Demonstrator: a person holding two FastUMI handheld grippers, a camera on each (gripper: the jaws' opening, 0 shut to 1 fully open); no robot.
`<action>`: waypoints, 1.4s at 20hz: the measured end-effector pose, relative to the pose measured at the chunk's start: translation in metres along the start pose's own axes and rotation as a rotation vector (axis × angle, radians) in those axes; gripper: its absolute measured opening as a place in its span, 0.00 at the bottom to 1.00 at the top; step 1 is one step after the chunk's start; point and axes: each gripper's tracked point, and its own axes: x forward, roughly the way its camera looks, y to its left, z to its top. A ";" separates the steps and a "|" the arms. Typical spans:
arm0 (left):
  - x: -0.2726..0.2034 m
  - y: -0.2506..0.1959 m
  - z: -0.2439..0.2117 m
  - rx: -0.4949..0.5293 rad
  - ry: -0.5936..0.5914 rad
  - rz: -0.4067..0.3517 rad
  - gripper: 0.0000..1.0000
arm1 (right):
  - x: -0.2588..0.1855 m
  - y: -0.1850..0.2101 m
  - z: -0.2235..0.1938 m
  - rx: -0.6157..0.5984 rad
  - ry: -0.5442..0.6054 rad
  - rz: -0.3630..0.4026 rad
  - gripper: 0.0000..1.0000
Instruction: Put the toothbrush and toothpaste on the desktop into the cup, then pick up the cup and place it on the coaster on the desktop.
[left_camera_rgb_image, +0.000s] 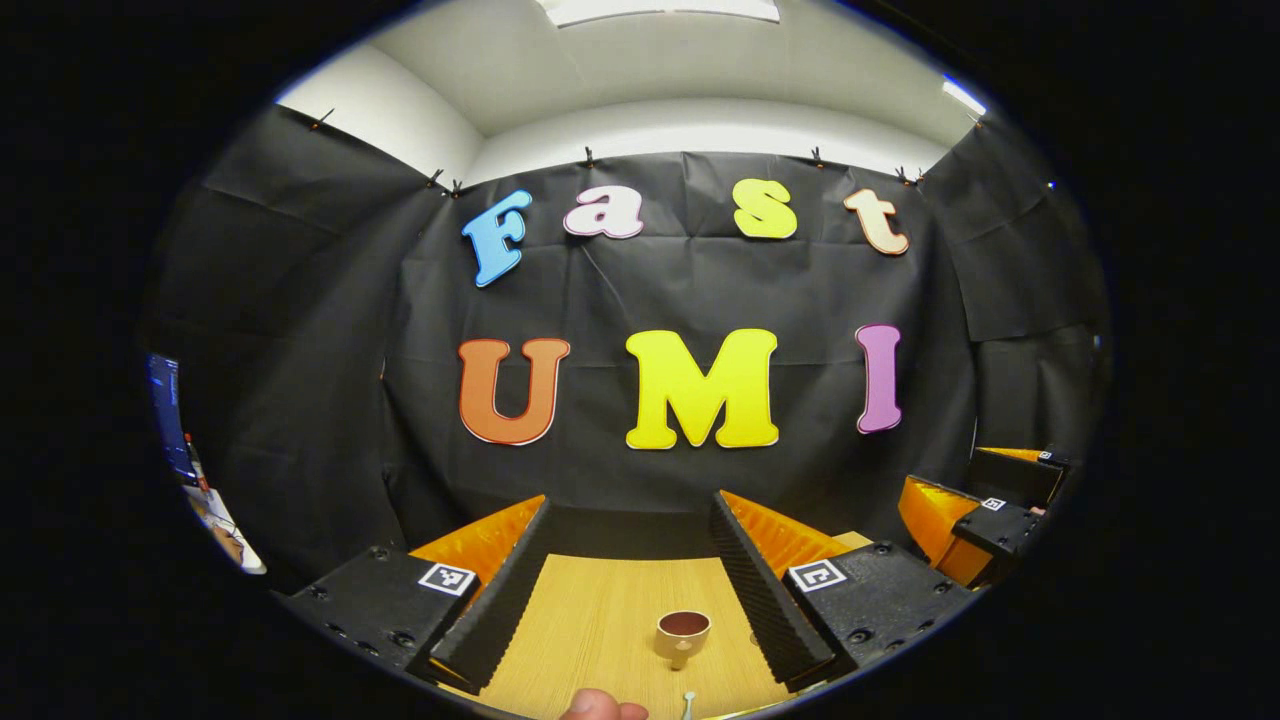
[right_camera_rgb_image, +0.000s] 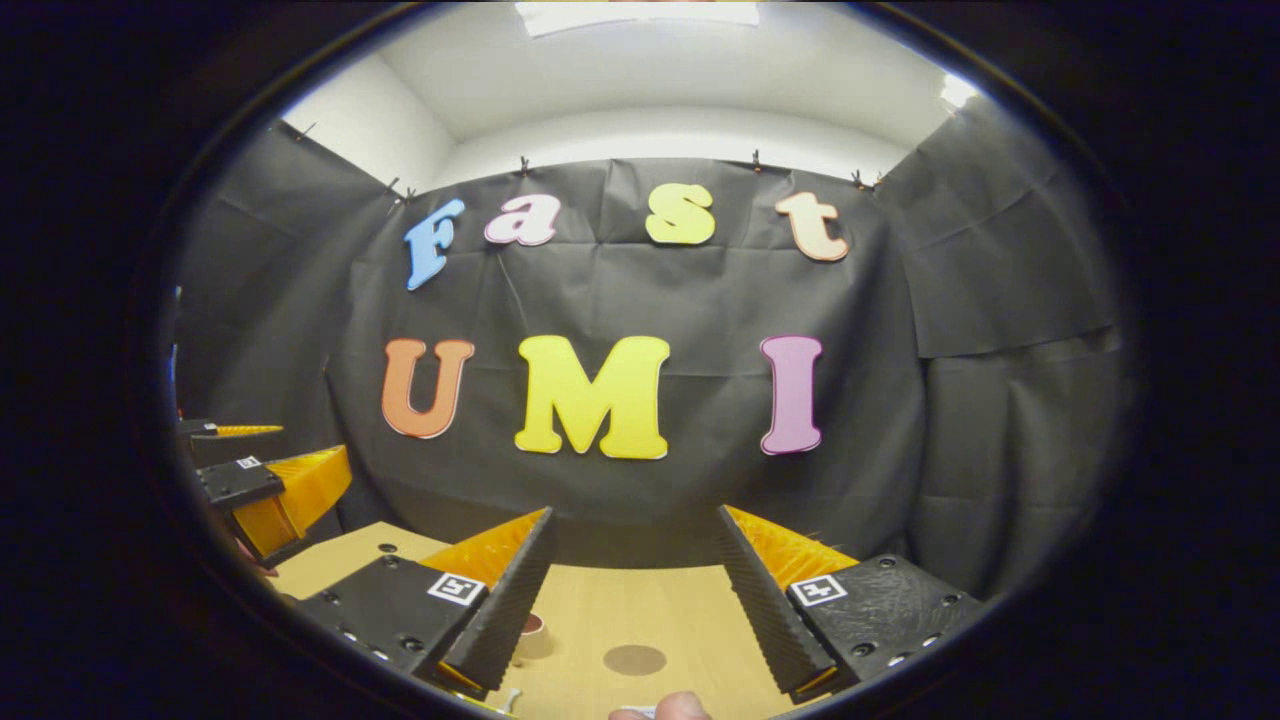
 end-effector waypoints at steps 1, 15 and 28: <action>0.000 -0.001 0.000 -0.005 0.002 -0.007 0.97 | 0.001 -0.001 -0.001 -0.004 0.002 -0.003 0.97; 0.012 -0.015 -0.034 0.015 0.081 -0.009 0.98 | 0.020 -0.009 -0.025 -0.033 0.040 0.017 0.97; -0.024 -0.042 -0.117 0.030 0.263 -0.042 0.98 | 0.002 -0.036 -0.092 -0.044 0.191 0.032 0.95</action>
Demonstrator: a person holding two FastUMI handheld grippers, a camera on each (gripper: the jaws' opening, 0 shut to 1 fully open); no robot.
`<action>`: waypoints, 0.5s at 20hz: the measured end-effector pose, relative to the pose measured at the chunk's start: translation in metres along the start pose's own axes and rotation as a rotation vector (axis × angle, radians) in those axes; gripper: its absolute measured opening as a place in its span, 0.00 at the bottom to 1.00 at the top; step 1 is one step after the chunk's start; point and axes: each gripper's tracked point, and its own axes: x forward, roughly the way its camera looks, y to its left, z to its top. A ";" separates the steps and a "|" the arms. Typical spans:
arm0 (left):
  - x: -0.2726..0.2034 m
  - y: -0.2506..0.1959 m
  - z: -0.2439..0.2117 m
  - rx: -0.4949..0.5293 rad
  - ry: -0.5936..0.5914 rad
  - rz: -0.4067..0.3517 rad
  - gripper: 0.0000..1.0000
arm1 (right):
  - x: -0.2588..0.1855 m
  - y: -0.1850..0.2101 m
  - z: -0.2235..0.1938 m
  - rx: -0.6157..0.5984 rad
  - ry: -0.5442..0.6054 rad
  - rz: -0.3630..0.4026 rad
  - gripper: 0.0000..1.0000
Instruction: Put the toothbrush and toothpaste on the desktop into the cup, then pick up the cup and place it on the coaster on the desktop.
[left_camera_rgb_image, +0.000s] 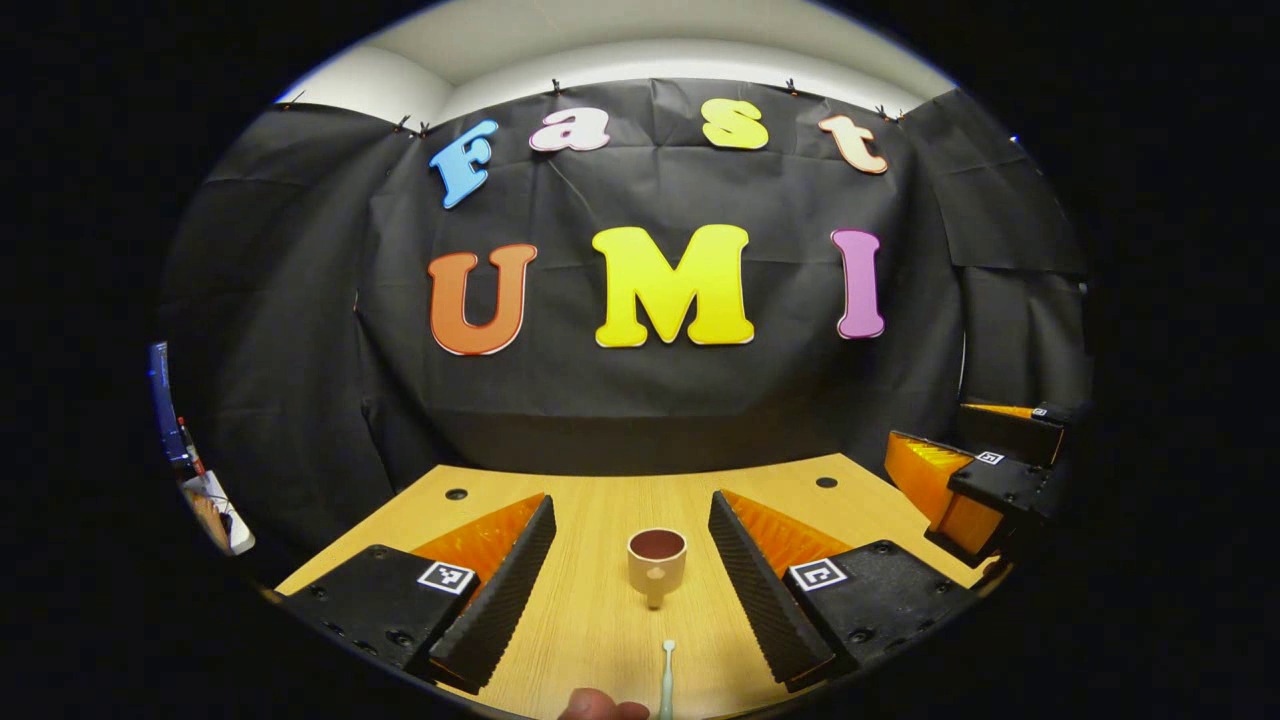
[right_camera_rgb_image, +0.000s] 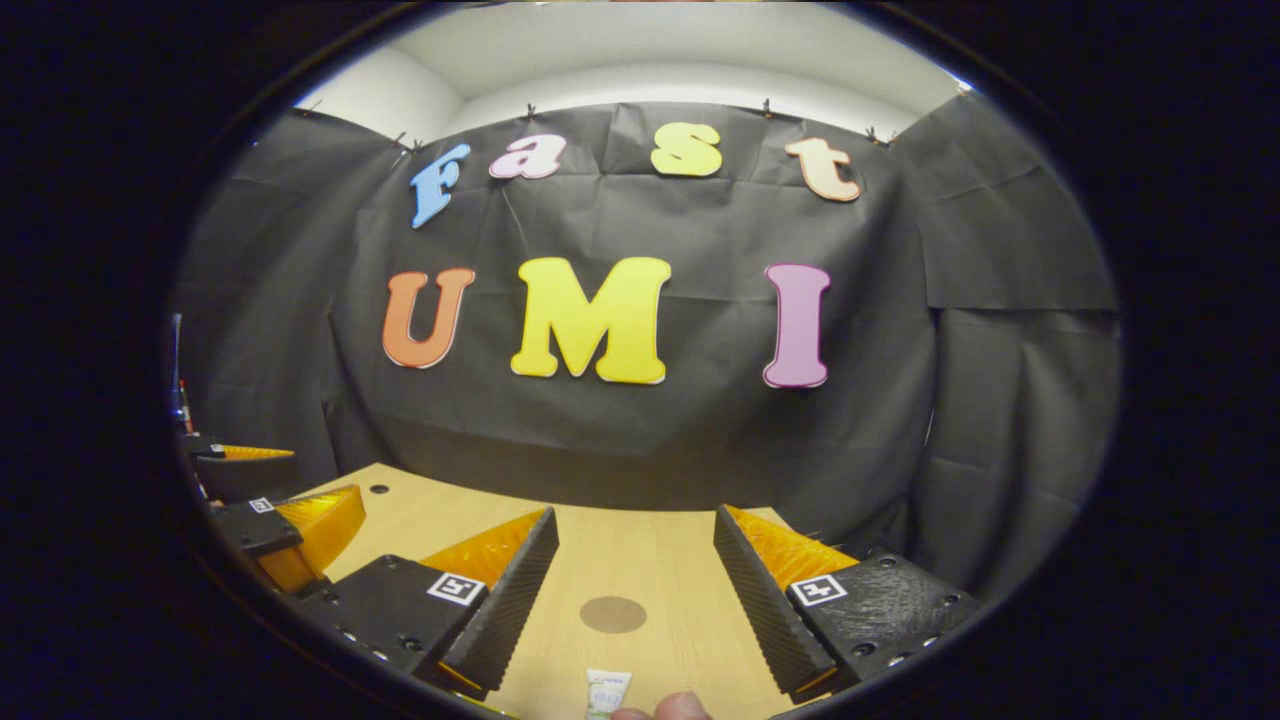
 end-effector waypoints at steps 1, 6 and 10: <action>-0.002 -0.004 -0.007 -0.003 0.019 -0.005 0.98 | -0.002 -0.003 -0.006 -0.003 0.013 -0.002 0.95; -0.011 -0.019 -0.051 -0.021 0.125 -0.023 0.98 | -0.011 -0.014 -0.039 -0.018 0.081 -0.006 0.95; -0.014 -0.029 -0.093 -0.025 0.229 -0.046 0.99 | -0.016 -0.019 -0.062 -0.028 0.130 -0.011 0.95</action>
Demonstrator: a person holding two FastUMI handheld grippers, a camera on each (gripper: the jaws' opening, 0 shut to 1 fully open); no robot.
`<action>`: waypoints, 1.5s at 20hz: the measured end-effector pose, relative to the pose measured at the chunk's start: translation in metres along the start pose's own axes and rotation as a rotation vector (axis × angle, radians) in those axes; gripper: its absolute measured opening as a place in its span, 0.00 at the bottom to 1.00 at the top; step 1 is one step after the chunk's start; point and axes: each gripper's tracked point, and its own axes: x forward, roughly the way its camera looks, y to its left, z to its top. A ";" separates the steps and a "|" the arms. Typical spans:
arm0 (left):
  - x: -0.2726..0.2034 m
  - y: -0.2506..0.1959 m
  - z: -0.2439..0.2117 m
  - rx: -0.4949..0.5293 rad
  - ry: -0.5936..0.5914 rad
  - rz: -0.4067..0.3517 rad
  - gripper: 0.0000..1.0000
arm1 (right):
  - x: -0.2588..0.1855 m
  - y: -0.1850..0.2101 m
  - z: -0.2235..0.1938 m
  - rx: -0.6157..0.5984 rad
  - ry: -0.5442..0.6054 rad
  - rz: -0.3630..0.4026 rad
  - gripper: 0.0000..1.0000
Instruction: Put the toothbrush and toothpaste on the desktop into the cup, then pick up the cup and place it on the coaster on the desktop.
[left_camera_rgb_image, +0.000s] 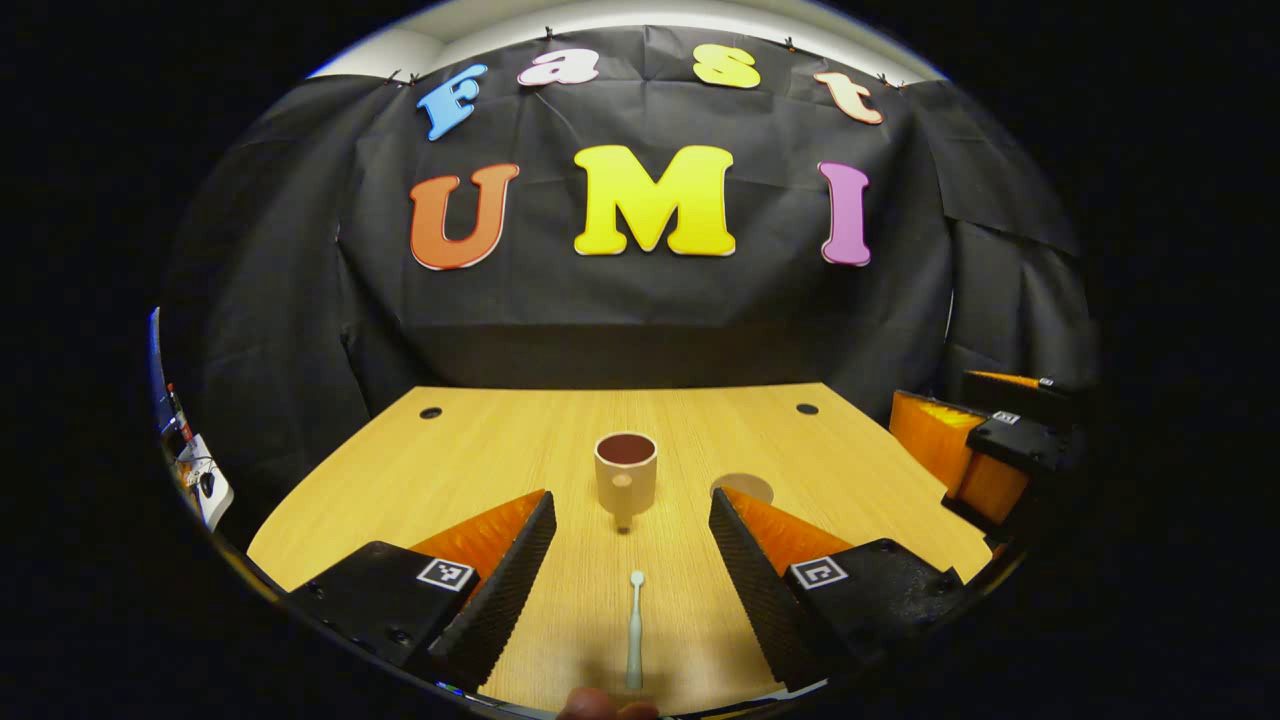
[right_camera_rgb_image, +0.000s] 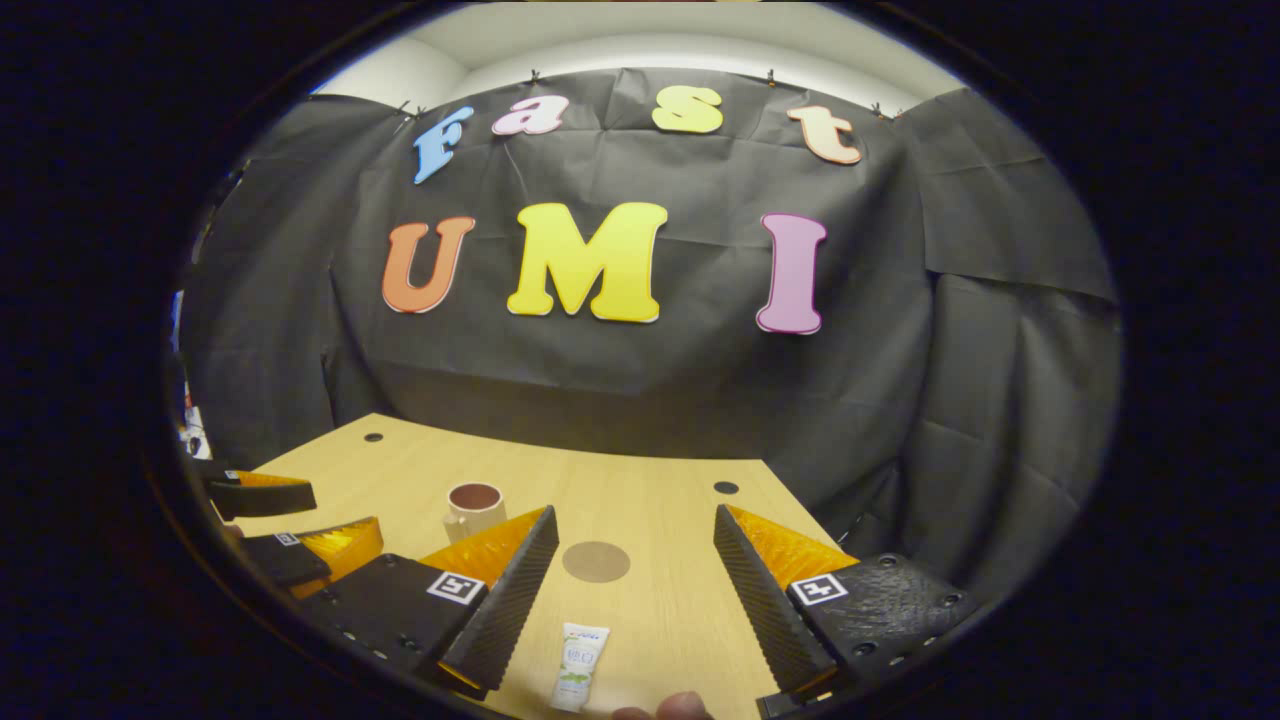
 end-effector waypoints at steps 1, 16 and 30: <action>0.002 0.000 -0.012 -0.009 0.031 -0.004 0.99 | 0.000 -0.001 -0.004 -0.003 0.008 -0.001 0.95; 0.060 0.010 -0.135 0.016 0.232 0.005 0.98 | -0.001 -0.001 -0.072 -0.054 0.165 0.007 0.95; 0.082 0.000 -0.161 0.041 0.283 -0.002 0.70 | 0.009 0.014 -0.151 -0.081 0.376 0.073 0.96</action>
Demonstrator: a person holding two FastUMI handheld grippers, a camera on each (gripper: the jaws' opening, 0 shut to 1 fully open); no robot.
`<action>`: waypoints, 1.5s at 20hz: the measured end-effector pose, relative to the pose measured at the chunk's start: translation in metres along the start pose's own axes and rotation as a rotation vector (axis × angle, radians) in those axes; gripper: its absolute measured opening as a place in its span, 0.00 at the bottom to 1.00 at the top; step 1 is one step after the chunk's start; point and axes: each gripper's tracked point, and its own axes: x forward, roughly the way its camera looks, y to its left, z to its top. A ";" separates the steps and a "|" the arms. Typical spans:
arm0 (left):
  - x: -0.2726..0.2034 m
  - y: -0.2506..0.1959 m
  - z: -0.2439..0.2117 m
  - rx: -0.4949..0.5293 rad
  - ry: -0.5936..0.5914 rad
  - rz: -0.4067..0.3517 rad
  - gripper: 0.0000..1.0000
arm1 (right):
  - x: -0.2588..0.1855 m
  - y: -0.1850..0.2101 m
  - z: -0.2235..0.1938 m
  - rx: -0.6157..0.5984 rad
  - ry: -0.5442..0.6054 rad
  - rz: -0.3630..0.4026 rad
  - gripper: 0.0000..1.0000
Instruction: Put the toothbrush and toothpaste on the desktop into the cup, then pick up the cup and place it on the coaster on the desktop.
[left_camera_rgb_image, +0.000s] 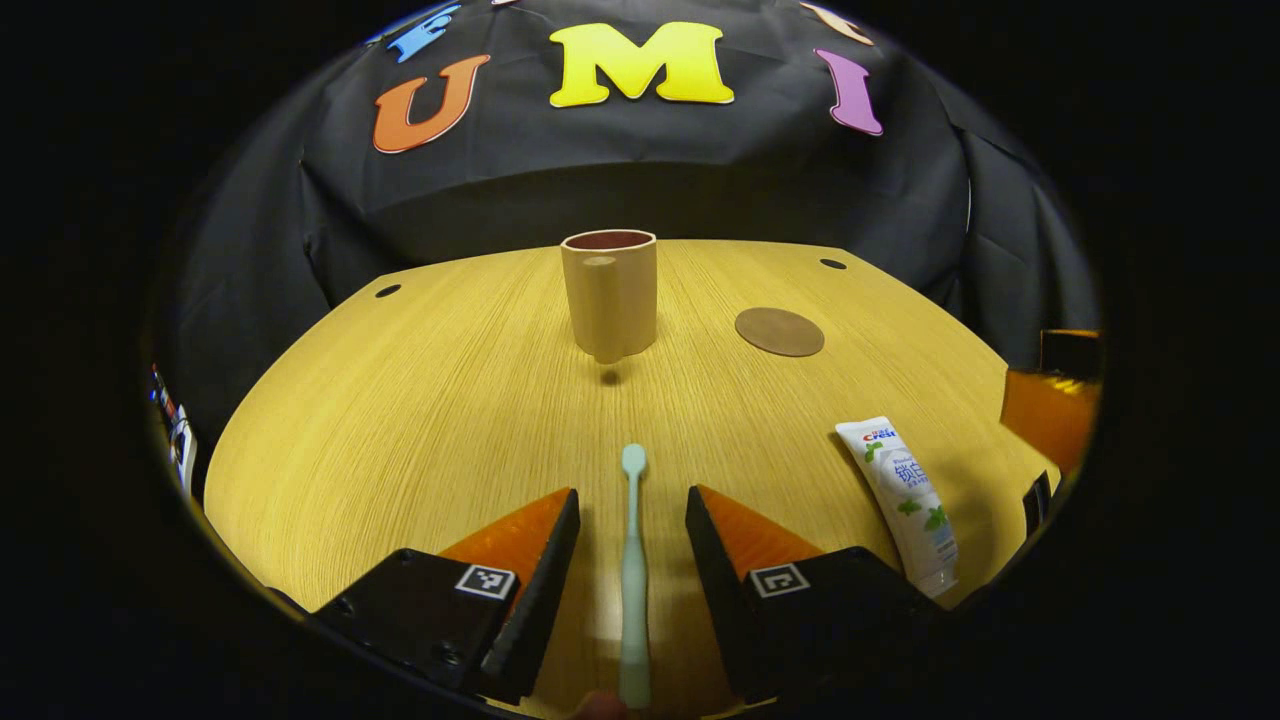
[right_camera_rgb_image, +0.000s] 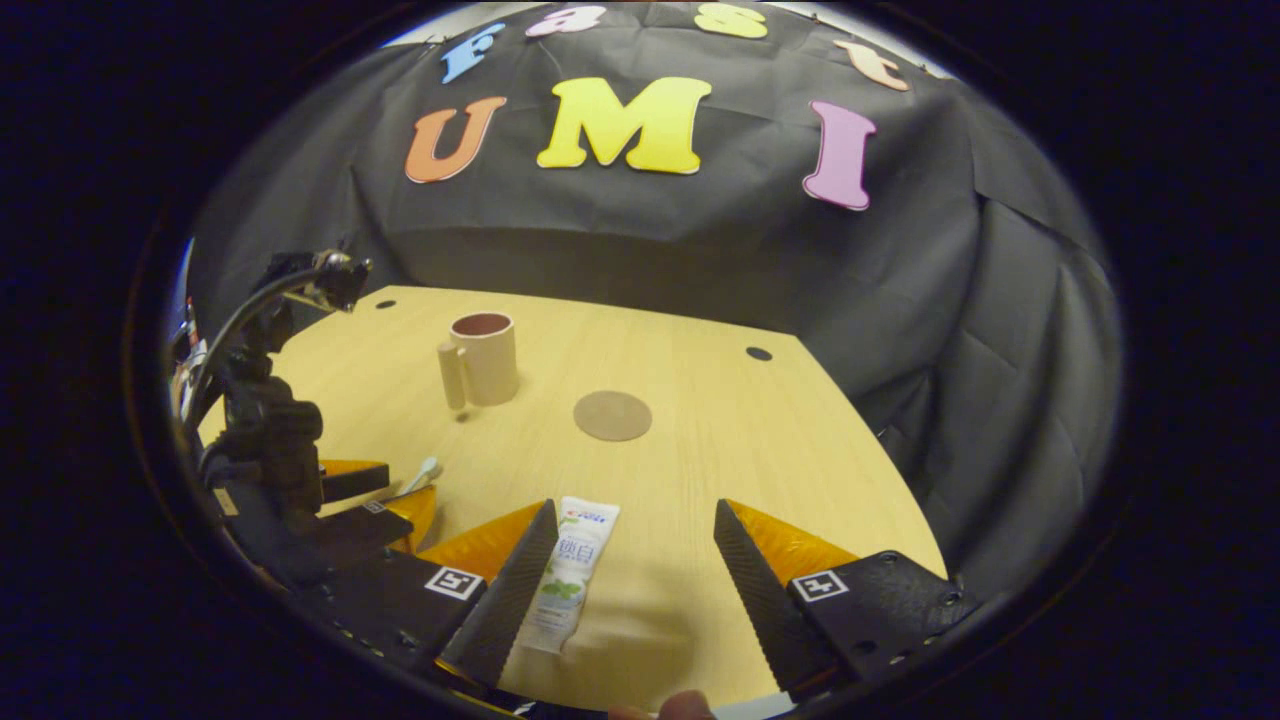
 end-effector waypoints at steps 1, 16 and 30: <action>0.002 0.000 -0.001 0.001 0.004 0.000 0.68 | 0.001 0.002 -0.004 -0.004 0.015 0.010 0.96; 0.008 0.006 -0.002 -0.009 0.057 0.003 0.16 | 0.021 0.012 -0.027 -0.005 0.110 0.026 0.96; 0.001 0.024 0.010 -0.024 0.044 0.044 0.03 | 0.040 0.029 -0.050 0.003 0.205 0.040 0.99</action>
